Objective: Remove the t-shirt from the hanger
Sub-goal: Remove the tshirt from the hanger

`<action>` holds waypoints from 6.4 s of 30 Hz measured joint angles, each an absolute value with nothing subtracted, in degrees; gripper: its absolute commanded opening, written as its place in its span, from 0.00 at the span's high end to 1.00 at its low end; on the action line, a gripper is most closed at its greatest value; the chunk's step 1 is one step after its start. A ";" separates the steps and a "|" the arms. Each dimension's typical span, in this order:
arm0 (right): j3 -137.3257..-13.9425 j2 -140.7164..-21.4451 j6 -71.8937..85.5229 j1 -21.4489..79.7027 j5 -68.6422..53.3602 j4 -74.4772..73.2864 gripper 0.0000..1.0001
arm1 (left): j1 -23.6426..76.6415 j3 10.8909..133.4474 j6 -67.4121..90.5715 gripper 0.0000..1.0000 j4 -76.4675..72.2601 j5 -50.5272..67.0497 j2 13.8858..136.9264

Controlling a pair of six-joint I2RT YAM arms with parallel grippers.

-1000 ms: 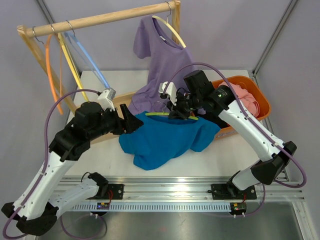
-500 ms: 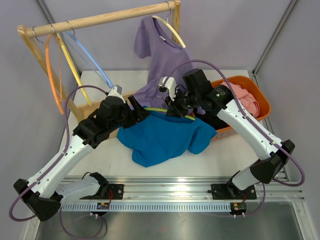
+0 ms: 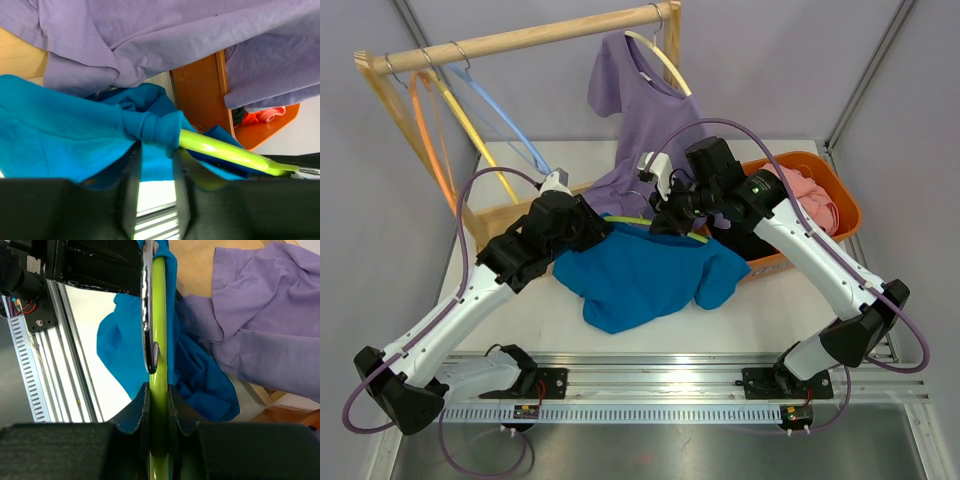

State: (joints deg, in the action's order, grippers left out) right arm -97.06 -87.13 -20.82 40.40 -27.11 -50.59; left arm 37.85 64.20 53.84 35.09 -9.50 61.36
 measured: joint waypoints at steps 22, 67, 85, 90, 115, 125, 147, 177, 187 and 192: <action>-91.24 -86.65 -29.82 40.51 -24.51 -52.93 1.00 | 42.37 69.73 45.93 1.00 34.54 -12.78 57.10; -97.73 -86.96 -43.88 38.46 -45.36 -65.60 1.00 | 44.66 68.88 15.27 0.16 36.88 12.05 47.57; -103.66 -88.27 -52.99 38.46 -53.65 -74.91 1.00 | 47.03 63.81 4.29 0.61 31.24 23.31 57.25; -104.01 -89.43 -53.82 38.11 -53.98 -74.78 1.00 | 47.72 63.57 4.47 0.97 30.06 26.79 57.34; -93.56 -78.26 -11.16 31.55 -32.86 -48.01 0.15 | 47.70 48.14 34.02 1.00 25.98 11.79 41.43; -86.00 -79.13 3.79 38.22 -11.49 -43.13 0.21 | 47.72 48.14 39.05 1.00 24.08 8.58 43.55; -89.45 -87.55 0.51 38.52 -1.45 -40.45 1.00 | 47.29 48.86 36.93 1.00 25.21 6.55 41.50; -87.79 -86.72 -13.50 23.62 -27.99 -35.07 1.00 | 47.24 52.95 26.17 1.00 26.13 11.84 31.79; -87.85 -88.01 -14.09 23.44 -26.89 -35.22 1.00 | 47.22 50.04 30.06 1.00 20.91 15.27 31.64; -87.85 -88.05 -13.30 23.59 -27.07 -35.64 1.00 | 47.20 50.00 29.82 1.00 19.62 15.05 30.30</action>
State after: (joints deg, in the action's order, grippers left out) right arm -87.85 -88.05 -13.30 23.59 -27.07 -35.64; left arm 47.20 50.00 29.82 19.62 15.05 30.30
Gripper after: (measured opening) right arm 0.022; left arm 0.147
